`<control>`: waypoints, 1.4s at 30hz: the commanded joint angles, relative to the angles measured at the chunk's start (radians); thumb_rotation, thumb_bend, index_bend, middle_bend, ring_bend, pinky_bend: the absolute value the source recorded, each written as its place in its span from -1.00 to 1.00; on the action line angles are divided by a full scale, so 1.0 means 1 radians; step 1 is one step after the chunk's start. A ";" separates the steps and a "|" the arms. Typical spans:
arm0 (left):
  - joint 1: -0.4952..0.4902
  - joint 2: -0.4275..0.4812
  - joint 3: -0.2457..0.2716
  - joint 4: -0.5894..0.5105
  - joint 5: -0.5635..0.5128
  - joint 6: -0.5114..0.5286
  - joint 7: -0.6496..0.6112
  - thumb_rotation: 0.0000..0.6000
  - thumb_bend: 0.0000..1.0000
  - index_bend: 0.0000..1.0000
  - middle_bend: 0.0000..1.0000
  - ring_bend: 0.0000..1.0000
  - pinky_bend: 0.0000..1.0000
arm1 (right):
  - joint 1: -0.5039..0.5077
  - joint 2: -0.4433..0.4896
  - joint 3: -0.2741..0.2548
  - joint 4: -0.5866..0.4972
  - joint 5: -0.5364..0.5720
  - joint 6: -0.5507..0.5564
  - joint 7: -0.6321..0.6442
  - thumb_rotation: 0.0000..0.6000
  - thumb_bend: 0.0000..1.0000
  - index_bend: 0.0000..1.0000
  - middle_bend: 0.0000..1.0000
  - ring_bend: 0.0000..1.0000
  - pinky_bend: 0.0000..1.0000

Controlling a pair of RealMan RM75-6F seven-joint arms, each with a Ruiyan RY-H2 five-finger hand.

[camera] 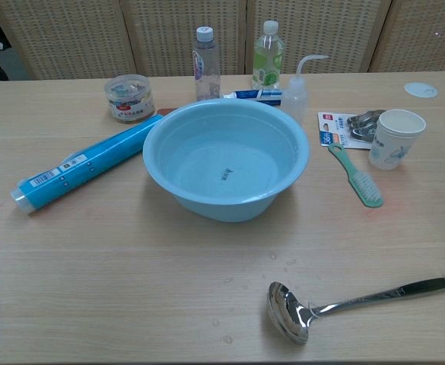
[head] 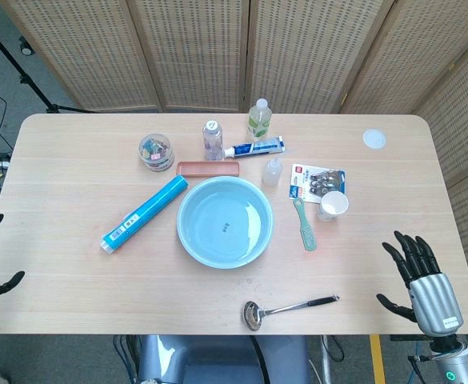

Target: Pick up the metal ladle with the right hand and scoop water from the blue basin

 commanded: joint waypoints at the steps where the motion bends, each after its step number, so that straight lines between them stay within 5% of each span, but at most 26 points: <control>1: -0.002 0.000 -0.002 0.003 -0.008 -0.007 -0.004 1.00 -0.69 -1.00 -1.00 -1.00 -1.00 | 0.019 0.015 -0.010 -0.032 -0.023 -0.031 -0.023 1.00 -1.00 -0.76 -0.82 -0.95 -1.00; 5: -0.001 0.004 -0.007 0.002 -0.012 -0.003 -0.014 1.00 -0.69 -1.00 -1.00 -1.00 -1.00 | 0.049 0.012 -0.014 -0.065 -0.054 -0.072 -0.048 1.00 -0.61 -0.55 -0.01 -0.06 -0.71; 8: 0.000 0.006 -0.007 0.001 -0.010 -0.001 -0.017 1.00 -0.69 -1.00 -1.00 -1.00 -1.00 | 0.075 0.006 -0.028 -0.084 -0.072 -0.124 -0.048 1.00 -0.28 -0.44 0.39 0.43 0.09; 9: 0.000 0.006 -0.007 0.002 -0.011 -0.002 -0.017 1.00 -0.69 -1.00 -1.00 -1.00 -1.00 | 0.085 0.002 -0.030 -0.088 -0.078 -0.139 -0.043 1.00 -0.27 -0.40 0.51 0.54 0.40; 12: -0.002 0.007 -0.008 0.004 -0.016 -0.010 -0.018 1.00 -0.69 -1.00 -1.00 -1.00 -1.00 | 0.116 -0.020 -0.037 -0.087 -0.092 -0.184 -0.014 1.00 -0.29 -0.37 0.73 0.77 0.93; 24: -0.006 0.012 -0.011 0.004 -0.026 -0.022 -0.028 1.00 -0.69 -1.00 -1.00 -1.00 -1.00 | 0.204 -0.043 -0.060 -0.159 -0.007 -0.468 -0.173 1.00 -0.33 -0.35 0.89 0.99 1.00; 42: -0.006 0.017 -0.015 0.006 -0.034 -0.027 -0.039 1.00 -0.69 -1.00 -1.00 -1.00 -1.00 | 0.228 -0.170 -0.001 -0.126 0.227 -0.626 -0.501 1.00 -0.38 -0.25 0.90 1.00 1.00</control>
